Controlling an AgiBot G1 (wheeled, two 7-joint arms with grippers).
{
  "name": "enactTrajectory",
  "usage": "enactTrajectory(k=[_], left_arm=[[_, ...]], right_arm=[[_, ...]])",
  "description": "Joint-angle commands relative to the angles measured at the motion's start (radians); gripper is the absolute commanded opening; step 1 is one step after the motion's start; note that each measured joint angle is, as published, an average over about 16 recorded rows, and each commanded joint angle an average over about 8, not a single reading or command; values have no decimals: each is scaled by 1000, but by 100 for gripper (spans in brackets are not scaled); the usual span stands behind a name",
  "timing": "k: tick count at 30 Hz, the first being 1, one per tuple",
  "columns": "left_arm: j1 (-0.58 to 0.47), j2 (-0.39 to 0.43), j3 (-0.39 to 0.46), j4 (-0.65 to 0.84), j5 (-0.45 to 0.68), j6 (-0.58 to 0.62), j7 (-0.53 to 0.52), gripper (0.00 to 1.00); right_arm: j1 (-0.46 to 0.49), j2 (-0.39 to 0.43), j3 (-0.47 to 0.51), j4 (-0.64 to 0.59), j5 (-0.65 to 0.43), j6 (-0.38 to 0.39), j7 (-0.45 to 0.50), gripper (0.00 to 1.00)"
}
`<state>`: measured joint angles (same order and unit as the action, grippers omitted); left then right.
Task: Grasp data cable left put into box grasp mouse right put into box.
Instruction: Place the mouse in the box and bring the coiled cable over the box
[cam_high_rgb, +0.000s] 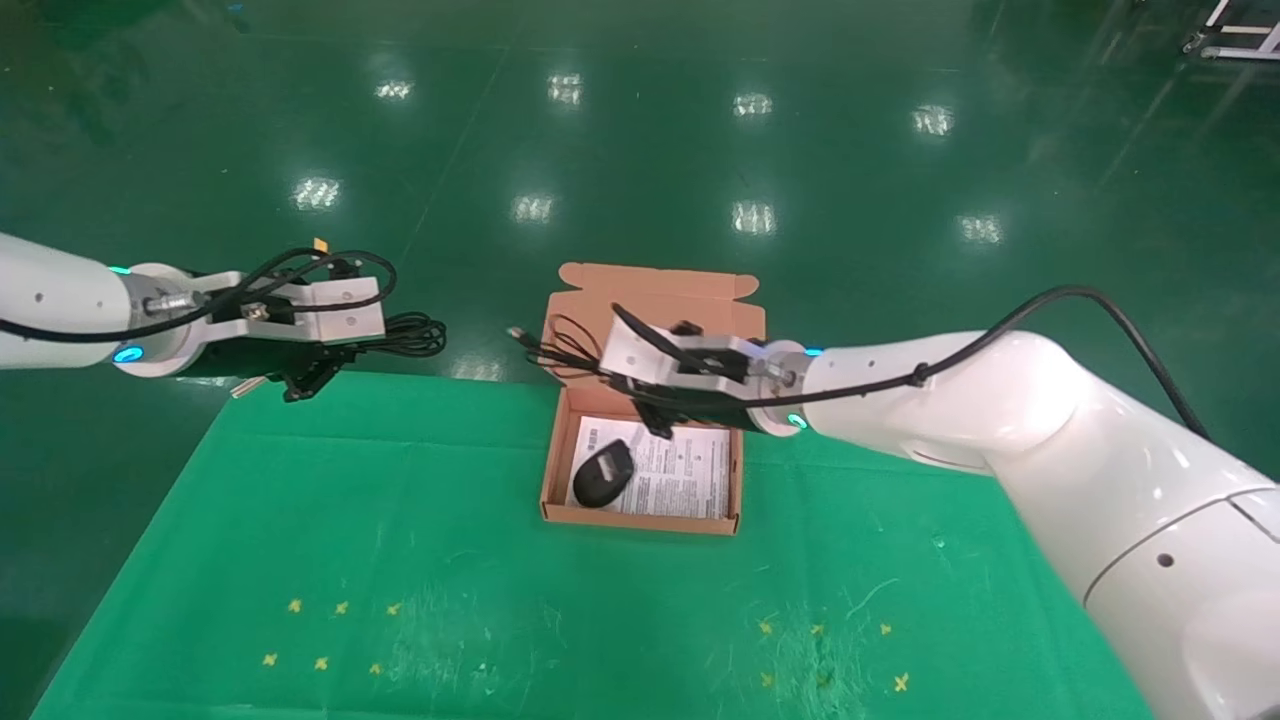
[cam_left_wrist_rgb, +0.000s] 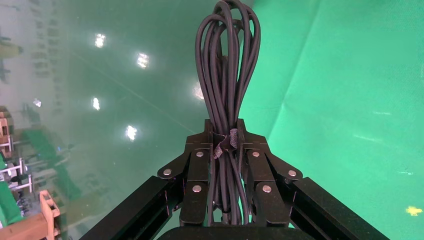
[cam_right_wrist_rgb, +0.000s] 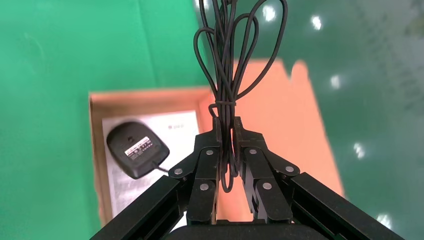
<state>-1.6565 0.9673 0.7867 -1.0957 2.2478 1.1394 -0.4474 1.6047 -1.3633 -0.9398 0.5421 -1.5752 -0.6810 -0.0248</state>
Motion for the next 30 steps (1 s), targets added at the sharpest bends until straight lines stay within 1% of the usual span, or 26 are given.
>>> enactTrajectory(k=[1,3,4,10,11,12,17,24,27,30], left_arm=[[0,0,0,-1,0,0,-1,0],[0,0,0,-1,1,0,-1,0],[0,0,0,-2,1,0,-1,0],[1,-1,0,-2,1,1,-2,0],[1,0,1,-2,1,1,-2,0],[2,0,1,-3,1,1,-1,0],[14,12,6,1,-2,-3,0,0],[57,59,22,14,-11,-36,16,0],[87,85,30,20,-24,-63,35,0],[123,118,38,32,-40,-103,63,0]], right_arm=[[-2,0,-22,-27,5,15,31,0],[0,-1,-41,-41,14,19,50,2],[1,-1,-51,-46,17,20,58,10],[11,0,-99,-53,29,14,72,85],[12,2,-104,-51,30,13,73,96],[12,4,-108,-50,32,12,73,100],[9,20,-124,-27,38,10,82,100],[3,50,-136,14,35,4,100,100],[3,82,-132,44,39,-1,107,100],[6,138,-124,91,41,0,119,100]])
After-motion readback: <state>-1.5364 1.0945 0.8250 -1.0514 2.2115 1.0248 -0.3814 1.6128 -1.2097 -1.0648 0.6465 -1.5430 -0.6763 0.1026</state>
